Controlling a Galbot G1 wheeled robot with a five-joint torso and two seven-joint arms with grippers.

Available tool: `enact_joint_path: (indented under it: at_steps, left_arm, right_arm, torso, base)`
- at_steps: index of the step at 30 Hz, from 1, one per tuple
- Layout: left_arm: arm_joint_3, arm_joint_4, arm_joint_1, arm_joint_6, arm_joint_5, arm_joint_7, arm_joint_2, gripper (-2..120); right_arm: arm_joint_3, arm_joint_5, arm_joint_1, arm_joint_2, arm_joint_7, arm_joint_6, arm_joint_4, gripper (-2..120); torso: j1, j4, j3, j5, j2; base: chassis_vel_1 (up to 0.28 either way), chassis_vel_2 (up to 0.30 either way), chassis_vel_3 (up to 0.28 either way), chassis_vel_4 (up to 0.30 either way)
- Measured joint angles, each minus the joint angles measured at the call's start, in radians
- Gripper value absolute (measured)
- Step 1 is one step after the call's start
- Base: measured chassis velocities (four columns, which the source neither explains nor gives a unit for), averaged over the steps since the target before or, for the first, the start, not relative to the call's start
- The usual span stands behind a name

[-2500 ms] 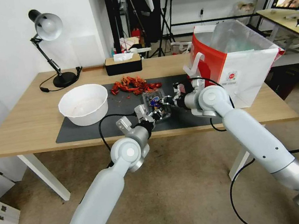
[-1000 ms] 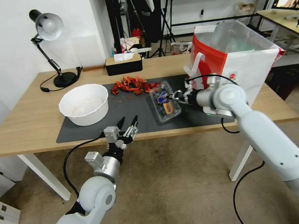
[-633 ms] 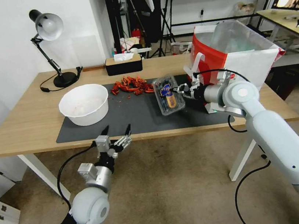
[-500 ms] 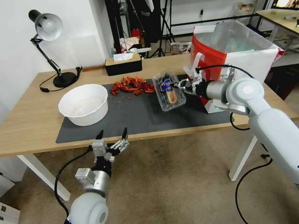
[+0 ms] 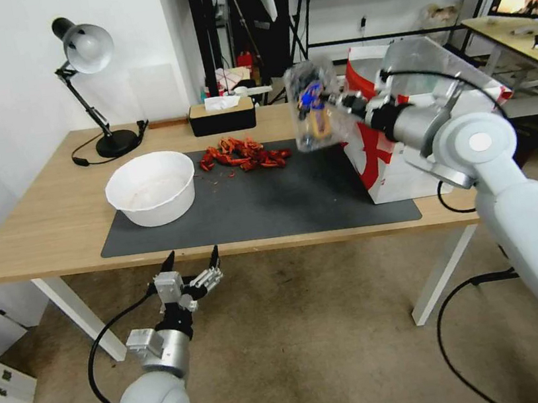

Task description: Close the takeout container lid, then place the container into the takeout bag.

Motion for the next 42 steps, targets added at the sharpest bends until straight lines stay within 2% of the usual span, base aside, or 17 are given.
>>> enact_joint_path:
  at_steps: [7, 11, 17, 26, 34, 39, 40, 42]
  left_arm:
    - [0.000, 0.021, 0.008, -0.018, -0.001, 0.015, -0.010, 100]
    - [0.001, 0.026, 0.009, -0.018, -0.002, 0.017, -0.012, 100]
    - [0.013, 0.025, 0.007, -0.018, -0.007, 0.017, -0.025, 100]
    - [0.022, 0.024, -0.004, -0.014, -0.010, 0.016, -0.027, 100]
    - [0.021, 0.020, -0.007, -0.011, -0.015, 0.013, -0.022, 100]
    - [0.019, 0.013, -0.003, -0.005, -0.016, 0.012, -0.021, 100]
    - [0.019, 0.013, -0.003, -0.005, -0.016, 0.012, -0.021, 100]
    - [0.020, 0.012, -0.004, -0.002, -0.015, 0.009, -0.024, 100]
  right_arm:
    - [0.023, -0.155, 0.042, -0.060, -0.022, 0.167, -0.023, 0]
    - [0.036, -0.241, 0.071, -0.096, -0.013, 0.214, -0.073, 0]
    - [0.065, -0.305, 0.074, -0.138, -0.029, 0.237, -0.129, 0]
    - [0.092, -0.298, -0.001, -0.164, 0.001, 0.204, -0.108, 0]
    - [0.095, -0.226, -0.030, -0.129, 0.060, 0.193, -0.093, 29]
    - [0.096, -0.221, -0.045, -0.124, 0.064, 0.192, -0.091, 47]
    - [0.096, -0.221, -0.045, -0.124, 0.064, 0.192, -0.091, 47]
    - [0.096, -0.225, -0.053, -0.126, 0.059, 0.191, -0.084, 58]
  torso:
    - [0.000, -0.0001, 0.000, 0.0001, 0.000]
    - [0.000, 0.0000, 0.000, 0.0002, 0.000]
    - [0.000, -0.0001, 0.000, 0.0000, 0.000]
    - [0.000, -0.0001, 0.000, 0.0003, 0.000]
    - [0.000, 0.0001, 0.000, 0.0000, 0.000]
    - [0.000, 0.0000, 0.000, 0.0001, 0.000]
    - [0.000, 0.0000, 0.000, 0.0001, 0.000]
    - [0.000, 0.0000, 0.000, 0.0000, 0.000]
  base:
    - [0.000, 0.000, 0.000, 0.000]
    - [0.000, 0.000, 0.000, 0.000]
    - [0.000, 0.000, 0.000, 0.000]
    - [0.000, 0.000, 0.000, 0.000]
    - [0.000, 0.000, 0.000, 0.000]
    - [0.000, 0.000, 0.000, 0.000]
    - [0.000, 0.000, 0.000, 0.000]
    - [0.000, 0.000, 0.000, 0.000]
